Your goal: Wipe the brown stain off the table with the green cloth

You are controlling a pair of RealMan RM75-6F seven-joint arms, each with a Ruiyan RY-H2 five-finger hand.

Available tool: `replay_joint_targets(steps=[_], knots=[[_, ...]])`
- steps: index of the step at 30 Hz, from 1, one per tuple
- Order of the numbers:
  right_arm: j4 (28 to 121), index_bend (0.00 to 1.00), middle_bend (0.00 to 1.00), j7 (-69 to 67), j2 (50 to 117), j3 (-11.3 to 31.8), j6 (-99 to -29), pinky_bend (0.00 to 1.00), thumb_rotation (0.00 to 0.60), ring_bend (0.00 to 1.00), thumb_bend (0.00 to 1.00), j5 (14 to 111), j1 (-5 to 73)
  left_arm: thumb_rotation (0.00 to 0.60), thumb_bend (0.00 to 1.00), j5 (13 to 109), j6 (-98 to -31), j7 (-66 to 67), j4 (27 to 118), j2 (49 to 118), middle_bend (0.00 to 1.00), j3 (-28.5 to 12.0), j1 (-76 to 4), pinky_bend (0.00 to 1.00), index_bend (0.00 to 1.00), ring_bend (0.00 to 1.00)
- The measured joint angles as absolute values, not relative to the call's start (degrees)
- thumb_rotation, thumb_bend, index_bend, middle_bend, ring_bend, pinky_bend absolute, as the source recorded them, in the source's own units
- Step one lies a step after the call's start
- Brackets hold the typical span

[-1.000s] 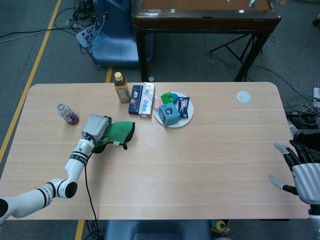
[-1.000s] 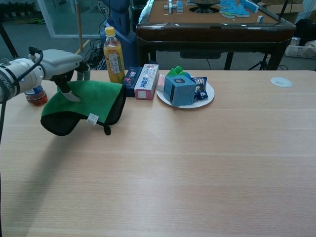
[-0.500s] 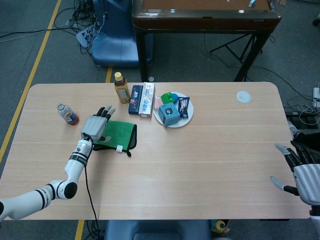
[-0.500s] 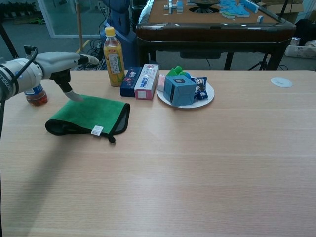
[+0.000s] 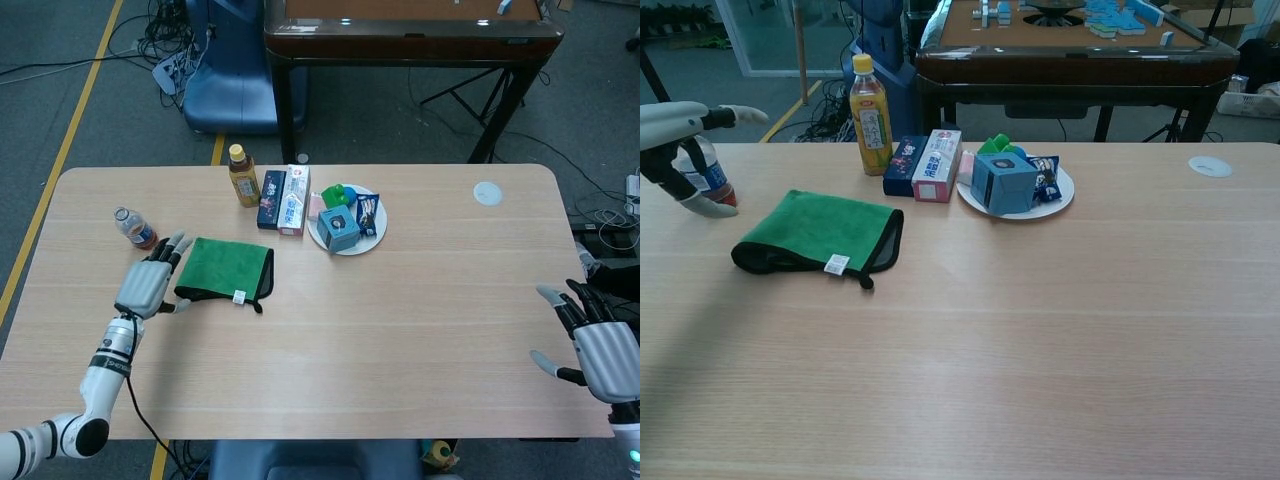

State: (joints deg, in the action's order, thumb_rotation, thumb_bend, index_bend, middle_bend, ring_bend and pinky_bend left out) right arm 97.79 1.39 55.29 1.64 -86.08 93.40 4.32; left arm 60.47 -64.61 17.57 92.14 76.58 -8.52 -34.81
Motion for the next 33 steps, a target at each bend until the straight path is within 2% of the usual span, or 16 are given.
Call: replay_joint_targets(steps=[8, 22, 33], knots=[[97.0, 0.15, 0.24, 0.43, 55.98, 1.51, -83.94, 0.11, 0.6, 0.09, 0.24, 93.69, 5.79, 0.6, 0.17, 65.18, -74.52, 18.29, 98.35, 70.25, 0.0, -3.78, -25.84, 0.31, 0.0, 0.02], [94.91, 0.15, 0.24, -4.19, 57.6, 0.4, -81.71, 0.11, 0.6, 0.09, 0.24, 97.71, 8.72, 0.6, 0.17, 73.84, -91.11, 18.27, 103.5, 67.25, 0.0, 1.82, -11.91, 0.26, 0.0, 0.02], [94.48, 0.15, 0.24, -4.82, 58.79, -0.26, -81.22, 0.11, 0.6, 0.09, 0.24, 98.5, 9.81, 0.6, 0.17, 79.86, -97.33, 20.53, 105.01, 68.16, 0.0, 3.87, -5.31, 0.25, 0.0, 0.02]])
